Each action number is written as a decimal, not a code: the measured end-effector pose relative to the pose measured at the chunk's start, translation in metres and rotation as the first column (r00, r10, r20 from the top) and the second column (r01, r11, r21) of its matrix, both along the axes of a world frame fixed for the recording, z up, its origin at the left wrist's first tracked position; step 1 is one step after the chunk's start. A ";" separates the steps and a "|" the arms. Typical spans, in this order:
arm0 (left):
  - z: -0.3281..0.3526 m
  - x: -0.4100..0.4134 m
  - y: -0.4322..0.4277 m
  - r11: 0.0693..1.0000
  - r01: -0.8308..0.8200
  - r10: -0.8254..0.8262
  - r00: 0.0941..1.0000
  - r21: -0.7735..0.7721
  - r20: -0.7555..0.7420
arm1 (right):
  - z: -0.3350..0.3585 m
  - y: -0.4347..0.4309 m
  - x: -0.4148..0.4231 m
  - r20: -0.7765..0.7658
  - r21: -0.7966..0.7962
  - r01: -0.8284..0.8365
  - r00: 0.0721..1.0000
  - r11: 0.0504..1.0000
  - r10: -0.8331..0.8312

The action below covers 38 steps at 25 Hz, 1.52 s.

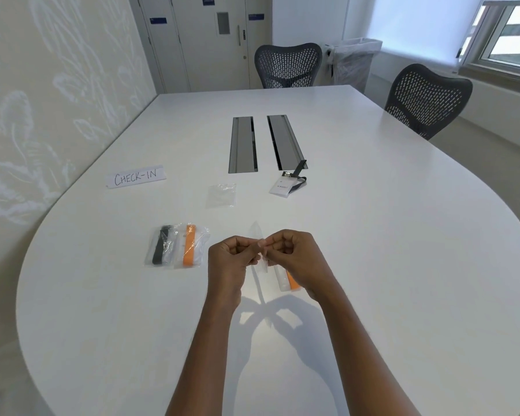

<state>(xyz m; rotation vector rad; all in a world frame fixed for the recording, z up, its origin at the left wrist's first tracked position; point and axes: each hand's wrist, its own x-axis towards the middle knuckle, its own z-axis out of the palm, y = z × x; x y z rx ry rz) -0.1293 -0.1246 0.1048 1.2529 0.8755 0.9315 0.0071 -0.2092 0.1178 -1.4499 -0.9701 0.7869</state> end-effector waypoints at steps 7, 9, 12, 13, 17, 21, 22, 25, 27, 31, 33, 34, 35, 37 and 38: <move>-0.009 0.006 -0.013 0.995 -0.085 0.088 0.995 0.059 -0.048 | -0.008 0.005 -0.018 0.134 -0.041 0.216 0.969 0.976 -0.209; -0.010 0.006 -0.013 0.991 -0.110 0.115 0.991 0.076 -0.066 | -0.008 0.004 -0.020 0.097 -0.036 0.243 0.966 0.969 -0.238; -0.006 0.007 -0.014 0.974 -0.147 0.173 0.974 0.175 -0.149 | -0.005 0.005 -0.022 0.022 -0.032 0.256 0.967 0.966 -0.256; -0.005 0.008 -0.015 0.967 -0.156 0.190 0.968 0.202 -0.163 | -0.005 0.005 -0.022 -0.005 -0.030 0.257 0.966 0.966 -0.258; -0.002 0.008 -0.016 0.963 -0.203 0.229 0.964 0.179 -0.138 | -0.007 0.006 -0.019 -0.127 -0.046 0.269 0.954 0.962 -0.273; -0.002 0.008 -0.015 0.946 -0.165 0.226 0.953 0.280 -0.200 | -0.006 0.006 -0.016 0.001 -0.105 0.276 0.961 0.955 -0.278; -0.003 0.008 -0.015 0.930 -0.152 0.238 0.943 0.335 -0.234 | -0.004 0.006 -0.017 0.047 -0.102 0.279 0.960 0.955 -0.275; -0.005 0.010 -0.017 0.892 -0.104 0.259 0.916 0.440 -0.308 | -0.001 0.009 -0.018 0.110 -0.007 0.290 0.952 0.957 -0.287; -0.005 0.010 -0.019 0.879 -0.086 0.260 0.911 0.469 -0.319 | 0.000 0.011 -0.016 0.136 0.024 0.308 0.942 0.951 -0.309; -0.007 0.008 -0.021 0.874 -0.090 0.282 0.894 0.477 -0.348 | -0.005 0.011 -0.009 0.226 -0.014 0.312 0.926 0.950 -0.301; -0.006 0.010 -0.021 0.861 -0.143 0.331 0.886 0.488 -0.325 | -0.006 0.010 -0.014 0.288 0.011 0.380 0.885 0.925 -0.367; -0.005 0.012 -0.021 0.850 -0.172 0.358 0.883 0.499 -0.305 | -0.005 0.010 -0.019 0.288 0.025 0.406 0.872 0.914 -0.395; -0.004 0.014 -0.021 0.838 -0.200 0.381 0.880 0.508 -0.283 | -0.005 0.009 -0.024 0.274 0.021 0.412 0.874 0.911 -0.401; -0.002 0.017 -0.020 0.818 -0.253 0.419 0.878 0.517 -0.233 | -0.003 0.009 -0.034 0.242 -0.073 0.364 0.910 0.929 -0.337; -0.001 0.018 -0.020 0.812 -0.277 0.431 0.879 0.514 -0.206 | -0.003 0.009 -0.038 0.224 -0.120 0.327 0.929 0.937 -0.295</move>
